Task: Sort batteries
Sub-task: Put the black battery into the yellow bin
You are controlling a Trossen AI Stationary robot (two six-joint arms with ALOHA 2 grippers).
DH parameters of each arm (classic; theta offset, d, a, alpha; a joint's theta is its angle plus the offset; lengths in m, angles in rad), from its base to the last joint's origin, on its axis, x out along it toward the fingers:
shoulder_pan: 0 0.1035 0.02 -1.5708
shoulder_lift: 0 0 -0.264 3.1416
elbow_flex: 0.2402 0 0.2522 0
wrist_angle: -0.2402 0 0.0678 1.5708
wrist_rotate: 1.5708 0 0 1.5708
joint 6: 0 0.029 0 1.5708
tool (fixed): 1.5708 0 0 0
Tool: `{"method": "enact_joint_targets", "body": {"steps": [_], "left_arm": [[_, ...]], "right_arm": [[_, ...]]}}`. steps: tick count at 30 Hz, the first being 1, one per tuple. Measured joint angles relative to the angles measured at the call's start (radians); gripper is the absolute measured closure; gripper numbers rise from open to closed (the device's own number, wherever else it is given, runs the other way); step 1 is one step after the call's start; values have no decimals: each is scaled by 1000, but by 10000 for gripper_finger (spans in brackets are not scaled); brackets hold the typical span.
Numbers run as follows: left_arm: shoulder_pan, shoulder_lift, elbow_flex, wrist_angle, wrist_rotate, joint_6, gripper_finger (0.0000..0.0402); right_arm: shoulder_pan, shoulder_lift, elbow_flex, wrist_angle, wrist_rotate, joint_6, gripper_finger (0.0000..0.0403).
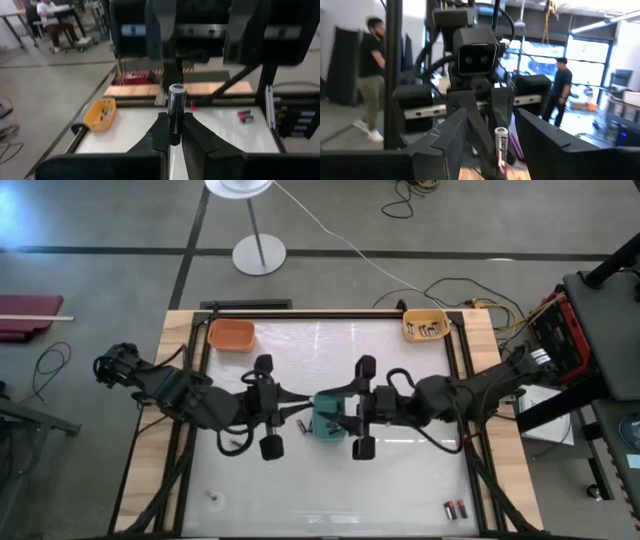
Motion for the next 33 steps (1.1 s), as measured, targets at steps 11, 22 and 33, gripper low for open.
{"method": "enact_joint_targets", "body": {"steps": [11, 22, 33], "left_arm": [[2, 2, -5, 77, 1, 37, 391], [20, 3, -5, 97, 0, 75, 389], [28, -72, -1, -257, -3, -157, 289]], "right_arm": [[-27, 38, 9, 14, 4, 46, 278], [-50, 39, 16, 21, 4, 62, 349], [-72, -8, 53, -214, 118, 204, 378]]}}
